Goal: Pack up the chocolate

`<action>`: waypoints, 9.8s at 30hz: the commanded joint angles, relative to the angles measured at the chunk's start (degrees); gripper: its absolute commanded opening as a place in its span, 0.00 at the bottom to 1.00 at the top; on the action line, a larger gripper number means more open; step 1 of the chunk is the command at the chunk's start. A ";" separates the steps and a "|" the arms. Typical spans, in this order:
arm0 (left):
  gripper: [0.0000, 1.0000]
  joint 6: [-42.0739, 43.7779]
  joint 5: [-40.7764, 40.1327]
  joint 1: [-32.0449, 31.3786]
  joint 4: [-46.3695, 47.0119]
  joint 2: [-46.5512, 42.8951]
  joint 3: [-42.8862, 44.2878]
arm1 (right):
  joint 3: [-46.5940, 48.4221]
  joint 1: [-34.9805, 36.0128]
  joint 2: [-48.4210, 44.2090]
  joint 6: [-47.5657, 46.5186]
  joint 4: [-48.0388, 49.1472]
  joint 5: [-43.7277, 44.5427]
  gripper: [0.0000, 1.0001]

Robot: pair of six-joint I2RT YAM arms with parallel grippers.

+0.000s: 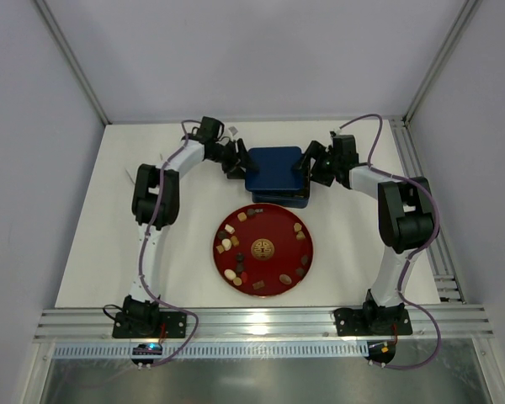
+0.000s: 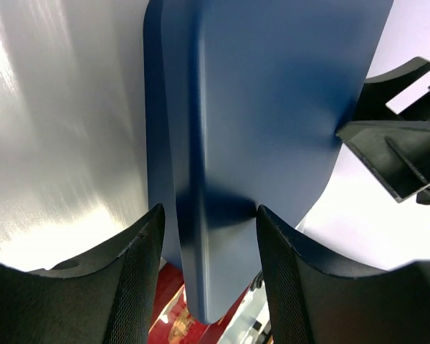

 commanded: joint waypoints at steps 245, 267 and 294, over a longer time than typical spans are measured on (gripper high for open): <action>0.76 18.42 -18.87 -7.35 -3.48 -8.00 -1.65 | 42.07 3.09 17.09 15.68 -49.81 17.95 0.85; 0.75 17.89 -17.72 -8.41 -0.57 -8.26 -3.85 | 42.60 2.74 18.15 16.30 -48.58 15.38 0.60; 0.75 19.29 -34.42 -11.74 -12.87 -7.56 0.01 | 39.08 2.21 15.43 12.70 -40.06 11.60 0.60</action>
